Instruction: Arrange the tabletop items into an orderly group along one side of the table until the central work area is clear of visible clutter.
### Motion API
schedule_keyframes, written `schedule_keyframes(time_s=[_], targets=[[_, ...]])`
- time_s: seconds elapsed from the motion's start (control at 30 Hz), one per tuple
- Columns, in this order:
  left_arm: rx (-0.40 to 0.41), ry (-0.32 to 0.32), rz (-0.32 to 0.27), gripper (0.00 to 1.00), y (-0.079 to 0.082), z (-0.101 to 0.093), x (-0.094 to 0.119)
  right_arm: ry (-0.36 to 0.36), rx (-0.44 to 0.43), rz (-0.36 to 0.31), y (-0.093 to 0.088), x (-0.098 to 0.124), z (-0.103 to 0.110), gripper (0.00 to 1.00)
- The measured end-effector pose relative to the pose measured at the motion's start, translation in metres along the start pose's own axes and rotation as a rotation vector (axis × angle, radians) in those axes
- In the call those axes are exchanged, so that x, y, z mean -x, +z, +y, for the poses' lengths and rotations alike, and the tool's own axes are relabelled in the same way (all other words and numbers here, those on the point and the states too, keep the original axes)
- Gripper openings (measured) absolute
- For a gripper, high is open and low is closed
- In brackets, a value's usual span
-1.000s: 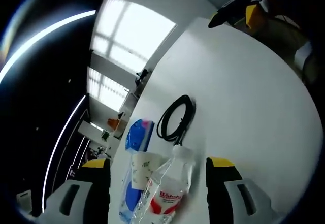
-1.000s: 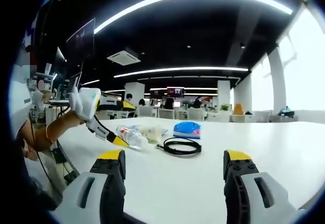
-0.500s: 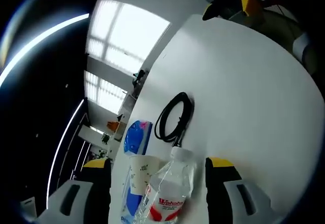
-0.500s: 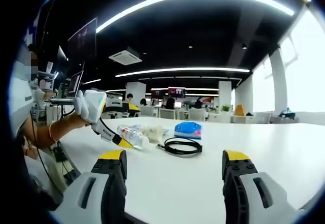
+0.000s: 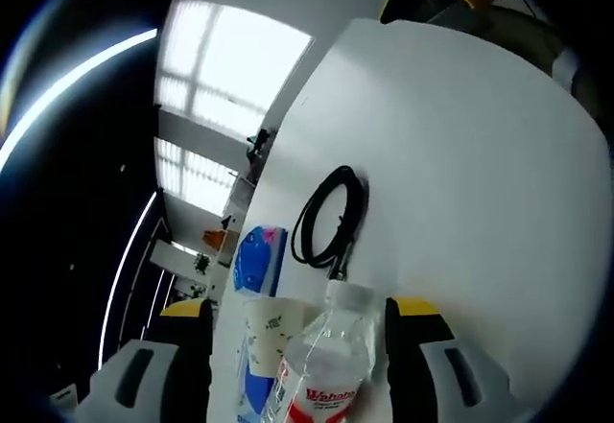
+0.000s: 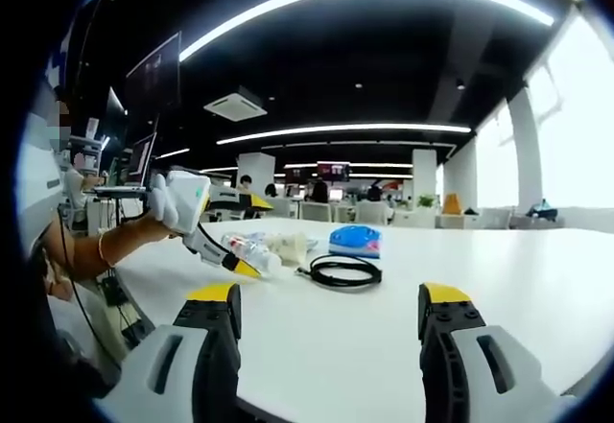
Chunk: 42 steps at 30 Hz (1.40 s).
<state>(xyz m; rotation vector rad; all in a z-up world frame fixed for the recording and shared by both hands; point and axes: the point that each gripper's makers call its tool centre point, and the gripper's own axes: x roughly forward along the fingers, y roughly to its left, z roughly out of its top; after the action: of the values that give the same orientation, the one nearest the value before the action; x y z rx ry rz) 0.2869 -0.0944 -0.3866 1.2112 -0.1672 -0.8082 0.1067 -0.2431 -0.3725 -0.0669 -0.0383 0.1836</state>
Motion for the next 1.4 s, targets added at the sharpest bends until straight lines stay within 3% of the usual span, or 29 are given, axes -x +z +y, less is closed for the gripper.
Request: schedule_keyframes(time_s=[0.3,0.9,1.13,1.4], targets=[[-0.054,0.021,0.044,0.71,-0.007,0.002,-0.004,-0.014,-0.004,0.001,-0.001,0.003,-0.005,0.72],[-0.098,0.007,0.067,0.65,-0.011,-0.002,-0.013,-0.018,-0.010,0.009,-0.005,0.003,-0.007,0.72],[-0.180,-0.100,0.072,0.40,-0.010,-0.022,-0.016,-0.019,-0.012,0.010,-0.006,0.003,-0.007,0.72],[-0.178,-0.107,0.074,0.39,-0.010,-0.023,-0.016,-0.020,-0.012,0.015,-0.006,0.004,-0.008,0.72]])
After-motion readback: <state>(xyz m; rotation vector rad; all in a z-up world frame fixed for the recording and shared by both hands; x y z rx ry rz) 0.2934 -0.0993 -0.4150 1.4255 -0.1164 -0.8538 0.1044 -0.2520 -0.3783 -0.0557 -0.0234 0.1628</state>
